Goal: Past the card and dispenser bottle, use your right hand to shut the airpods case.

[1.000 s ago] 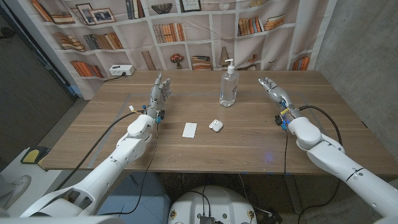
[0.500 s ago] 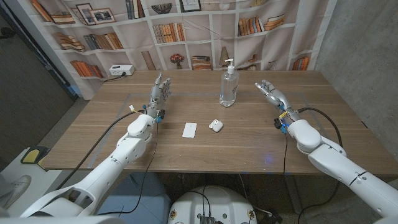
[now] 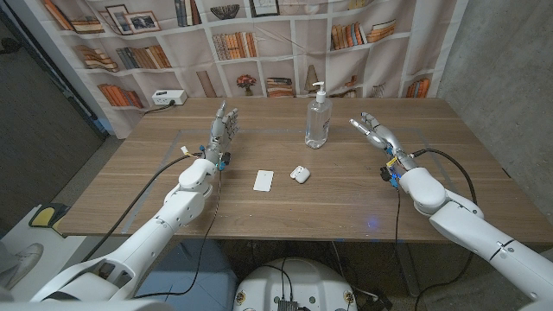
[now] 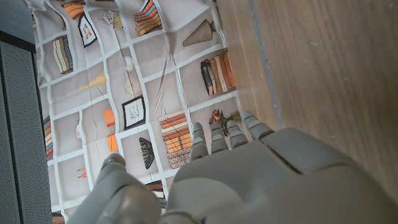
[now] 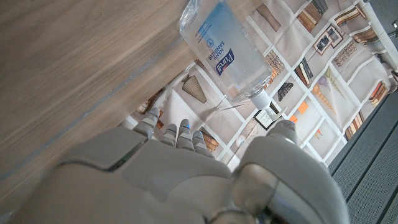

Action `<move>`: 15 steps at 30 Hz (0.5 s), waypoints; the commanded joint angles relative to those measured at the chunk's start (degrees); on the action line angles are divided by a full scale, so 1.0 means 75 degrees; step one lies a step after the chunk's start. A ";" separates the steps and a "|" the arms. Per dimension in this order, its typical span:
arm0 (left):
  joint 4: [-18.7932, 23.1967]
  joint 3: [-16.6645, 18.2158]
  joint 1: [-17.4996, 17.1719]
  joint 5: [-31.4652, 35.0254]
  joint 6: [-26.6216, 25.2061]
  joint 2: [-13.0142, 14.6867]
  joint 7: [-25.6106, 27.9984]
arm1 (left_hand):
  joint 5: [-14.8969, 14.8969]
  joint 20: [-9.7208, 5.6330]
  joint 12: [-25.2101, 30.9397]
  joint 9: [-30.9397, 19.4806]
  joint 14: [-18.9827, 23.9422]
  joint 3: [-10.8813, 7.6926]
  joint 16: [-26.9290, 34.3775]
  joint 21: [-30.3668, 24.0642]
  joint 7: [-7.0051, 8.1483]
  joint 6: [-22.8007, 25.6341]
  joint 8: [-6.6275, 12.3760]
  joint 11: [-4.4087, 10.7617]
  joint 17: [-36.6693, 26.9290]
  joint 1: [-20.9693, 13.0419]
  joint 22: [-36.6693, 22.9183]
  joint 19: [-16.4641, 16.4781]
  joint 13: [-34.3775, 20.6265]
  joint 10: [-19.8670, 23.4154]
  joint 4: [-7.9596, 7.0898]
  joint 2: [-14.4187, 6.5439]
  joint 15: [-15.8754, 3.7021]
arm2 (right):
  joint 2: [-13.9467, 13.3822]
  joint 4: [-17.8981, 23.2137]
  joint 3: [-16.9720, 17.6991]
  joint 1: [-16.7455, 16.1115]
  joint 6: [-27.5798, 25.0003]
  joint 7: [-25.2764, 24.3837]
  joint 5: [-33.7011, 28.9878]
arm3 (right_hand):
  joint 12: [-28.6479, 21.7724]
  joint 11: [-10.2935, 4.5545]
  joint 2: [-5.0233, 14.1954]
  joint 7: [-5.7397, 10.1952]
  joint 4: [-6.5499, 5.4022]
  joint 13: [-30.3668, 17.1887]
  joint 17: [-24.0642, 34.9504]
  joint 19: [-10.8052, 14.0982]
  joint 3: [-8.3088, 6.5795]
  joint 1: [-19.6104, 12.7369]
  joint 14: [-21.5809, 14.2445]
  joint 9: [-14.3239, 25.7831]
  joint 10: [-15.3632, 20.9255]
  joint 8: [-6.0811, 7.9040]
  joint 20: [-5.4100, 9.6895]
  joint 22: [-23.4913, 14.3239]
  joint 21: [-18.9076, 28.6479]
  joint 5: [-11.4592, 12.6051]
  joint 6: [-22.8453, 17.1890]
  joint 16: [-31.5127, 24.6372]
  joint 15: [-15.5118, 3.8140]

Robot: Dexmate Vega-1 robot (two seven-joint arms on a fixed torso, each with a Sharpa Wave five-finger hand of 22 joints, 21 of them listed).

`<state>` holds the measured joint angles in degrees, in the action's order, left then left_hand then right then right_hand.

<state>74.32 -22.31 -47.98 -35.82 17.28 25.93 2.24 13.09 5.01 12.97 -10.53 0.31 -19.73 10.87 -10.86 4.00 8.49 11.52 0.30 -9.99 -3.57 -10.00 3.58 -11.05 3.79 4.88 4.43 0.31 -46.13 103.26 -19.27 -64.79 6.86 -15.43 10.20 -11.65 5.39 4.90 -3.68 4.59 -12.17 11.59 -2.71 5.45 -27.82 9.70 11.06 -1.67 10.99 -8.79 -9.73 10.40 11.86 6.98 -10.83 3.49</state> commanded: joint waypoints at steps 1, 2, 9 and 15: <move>0.0046 0.0011 0.0001 0.0012 -0.0014 0.0006 0.0062 | 0.0041 -0.0049 0.0004 -0.0017 0.0019 0.0025 -0.0018 -0.0038 -0.0007 0.0065 -0.0029 0.0014 -0.0039 -0.0045 -0.0014 0.0018 -0.0042 0.0050 0.0004 -0.0042 0.0041 | -0.0151 0.0279 0.0035 -0.0184 -0.0196 -0.0219 -0.0429 | -0.0118 0.0117 0.0019 -0.0015 0.0090 -0.0034 0.0015 0.0004 -0.0036 -0.0158 0.0275 0.0031 0.0187 0.0047 -0.0001 -0.0021 0.0056 -0.0025 0.0076 -0.0107 0.0047; 0.0048 0.0005 0.0004 0.0015 -0.0021 0.0006 0.0057 | 0.0041 -0.0044 0.0003 -0.0017 0.0023 0.0026 -0.0017 -0.0038 -0.0004 0.0070 -0.0028 0.0014 -0.0039 -0.0045 -0.0014 0.0019 -0.0042 0.0049 0.0004 -0.0043 0.0040 | -0.0160 0.0291 0.0035 -0.0193 -0.0205 -0.0239 -0.0473 | -0.0137 0.0137 0.0020 -0.0016 0.0103 -0.0035 0.0014 0.0018 -0.0044 -0.0178 0.0264 0.0031 0.0236 0.0051 -0.0003 -0.0021 0.0063 -0.0029 0.0074 -0.0113 0.0051; 0.0035 -0.0018 0.0044 0.0021 -0.0044 -0.0009 0.0040 | 0.0041 -0.0047 0.0001 -0.0017 0.0020 0.0032 -0.0019 -0.0038 0.0001 0.0070 -0.0031 0.0010 -0.0039 -0.0048 -0.0014 0.0020 -0.0042 0.0053 0.0006 -0.0047 0.0046 | -0.0252 0.0455 0.0056 -0.0255 -0.0276 -0.0207 -0.0618 | -0.0151 0.0119 0.0027 -0.0010 0.0130 -0.0036 0.0013 0.0046 -0.0064 -0.0221 0.0236 0.0032 0.0277 0.0053 0.0007 -0.0020 0.0074 -0.0035 0.0086 -0.0126 0.0053; 0.0022 -0.0033 0.0082 0.0028 -0.0060 -0.0008 0.0011 | 0.0040 -0.0055 -0.0002 -0.0018 0.0027 0.0037 -0.0017 -0.0038 0.0001 0.0065 -0.0035 0.0006 -0.0039 -0.0050 -0.0014 0.0022 -0.0042 0.0054 0.0008 -0.0052 0.0044 | -0.0386 0.0709 0.0000 -0.0286 -0.0535 -0.0247 -0.0982 | -0.0148 0.0085 0.0035 -0.0007 0.0155 -0.0038 0.0013 0.0043 -0.0083 -0.0263 0.0237 0.0032 0.0276 0.0050 0.0012 -0.0019 0.0072 -0.0039 0.0109 -0.0127 0.0042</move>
<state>74.50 -22.38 -47.77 -35.72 17.23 25.95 2.53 13.09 4.70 12.97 -10.52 0.31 -19.73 10.87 -10.87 4.00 8.49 11.53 0.30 -9.99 -3.79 -10.00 3.89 -11.04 3.79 4.88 4.21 0.31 -47.65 106.05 -19.08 -66.31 5.02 -16.90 6.24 -12.55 6.01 5.08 -3.91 5.14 -12.17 11.59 -2.50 4.89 -28.90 9.70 11.06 -0.03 10.98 -8.58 -9.73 10.64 11.65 7.20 -11.27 3.49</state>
